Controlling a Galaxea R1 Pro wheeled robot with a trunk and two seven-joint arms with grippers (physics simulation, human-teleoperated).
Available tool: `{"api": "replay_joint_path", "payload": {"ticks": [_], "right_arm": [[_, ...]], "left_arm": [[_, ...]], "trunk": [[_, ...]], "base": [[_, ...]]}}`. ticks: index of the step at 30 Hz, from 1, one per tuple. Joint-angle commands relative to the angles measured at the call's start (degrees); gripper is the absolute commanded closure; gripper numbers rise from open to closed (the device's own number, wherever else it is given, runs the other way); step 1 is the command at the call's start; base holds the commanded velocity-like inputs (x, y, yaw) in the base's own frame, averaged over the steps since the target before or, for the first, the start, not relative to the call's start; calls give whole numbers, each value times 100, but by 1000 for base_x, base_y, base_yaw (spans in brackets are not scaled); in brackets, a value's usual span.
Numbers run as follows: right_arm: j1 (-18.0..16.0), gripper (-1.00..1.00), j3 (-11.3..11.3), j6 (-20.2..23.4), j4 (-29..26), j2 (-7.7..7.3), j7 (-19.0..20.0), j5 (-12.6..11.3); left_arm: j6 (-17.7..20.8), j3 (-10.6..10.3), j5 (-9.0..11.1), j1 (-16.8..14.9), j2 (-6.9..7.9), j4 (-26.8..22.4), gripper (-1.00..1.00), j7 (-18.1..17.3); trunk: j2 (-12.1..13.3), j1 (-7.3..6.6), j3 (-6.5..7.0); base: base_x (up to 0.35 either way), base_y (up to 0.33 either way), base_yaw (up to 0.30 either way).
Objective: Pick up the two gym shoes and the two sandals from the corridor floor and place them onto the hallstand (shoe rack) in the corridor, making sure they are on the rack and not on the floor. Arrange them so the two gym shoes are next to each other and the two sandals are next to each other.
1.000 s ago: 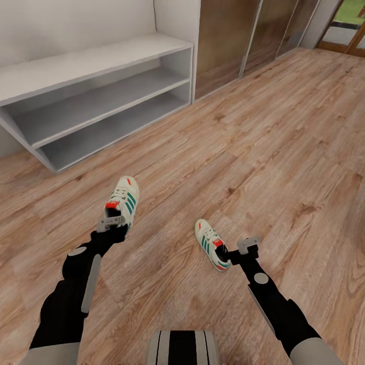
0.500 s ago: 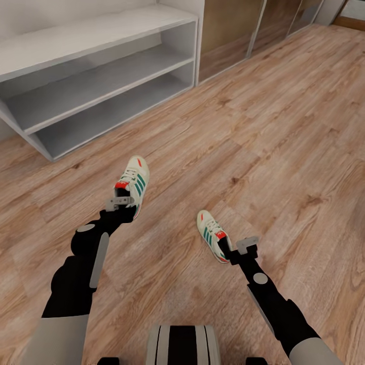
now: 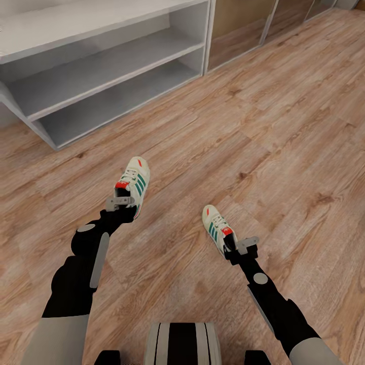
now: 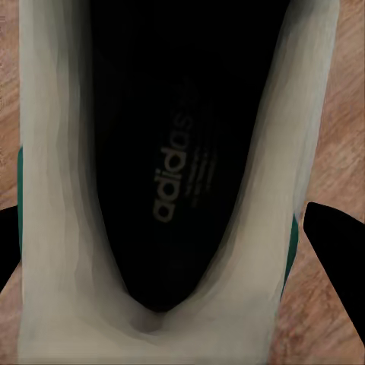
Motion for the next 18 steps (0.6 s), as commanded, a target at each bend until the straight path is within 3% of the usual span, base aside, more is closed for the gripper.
{"api": "replay_joint_path", "payload": {"ticks": [1, 12, 18], "right_arm": [[0, -100, 0, 0, 1, 2, 0, 0], [0, -100, -1, -6, -4, -8, 0, 0], [0, -100, -7, -8, -4, -16, 0, 0]], "left_arm": [[0, 0, -1, 0, 0, 0, 100, -1], [6, 0, -1, 0, 0, 1, 100, -1], [7, 0, -1, 0, 0, 1, 100, -1]], "trunk": [[0, 0, -5], [-12, 23, -276], [-12, 23, -289]], "base": [[0, 0, 93], [0, 0, 124], [0, 0, 25]]}}
